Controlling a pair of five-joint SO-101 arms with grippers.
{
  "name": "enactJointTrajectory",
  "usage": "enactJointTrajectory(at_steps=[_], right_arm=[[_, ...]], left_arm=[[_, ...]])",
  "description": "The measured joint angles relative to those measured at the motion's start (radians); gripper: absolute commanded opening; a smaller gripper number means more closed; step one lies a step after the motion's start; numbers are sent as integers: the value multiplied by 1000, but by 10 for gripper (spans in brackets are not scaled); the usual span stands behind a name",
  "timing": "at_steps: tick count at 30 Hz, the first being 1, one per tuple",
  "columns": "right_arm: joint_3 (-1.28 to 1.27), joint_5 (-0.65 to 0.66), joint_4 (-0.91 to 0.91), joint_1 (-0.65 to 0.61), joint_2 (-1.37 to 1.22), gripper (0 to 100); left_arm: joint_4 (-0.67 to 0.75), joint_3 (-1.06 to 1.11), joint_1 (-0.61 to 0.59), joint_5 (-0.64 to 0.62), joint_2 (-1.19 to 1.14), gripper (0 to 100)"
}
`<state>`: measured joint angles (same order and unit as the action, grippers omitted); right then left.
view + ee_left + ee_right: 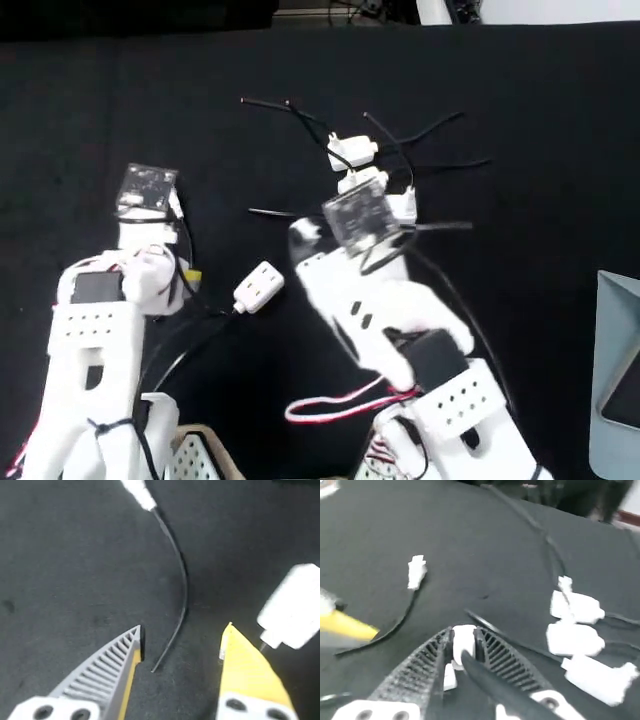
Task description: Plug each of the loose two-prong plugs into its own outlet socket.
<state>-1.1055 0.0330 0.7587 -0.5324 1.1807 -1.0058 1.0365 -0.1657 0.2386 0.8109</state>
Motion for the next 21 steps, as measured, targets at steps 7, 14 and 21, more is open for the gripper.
enactJointTrajectory(at_steps=[7, 14, 21], right_arm=[[14, 3, -29, -58, -229, 11], [114, 3, -58, -58, -463, 11], [189, 3, -61, -86, -640, 11]], left_arm=[[49, 175, -34, -5, 252, 253], [52, 351, -92, -5, 578, 253], [52, 425, -97, -5, 687, 253]])
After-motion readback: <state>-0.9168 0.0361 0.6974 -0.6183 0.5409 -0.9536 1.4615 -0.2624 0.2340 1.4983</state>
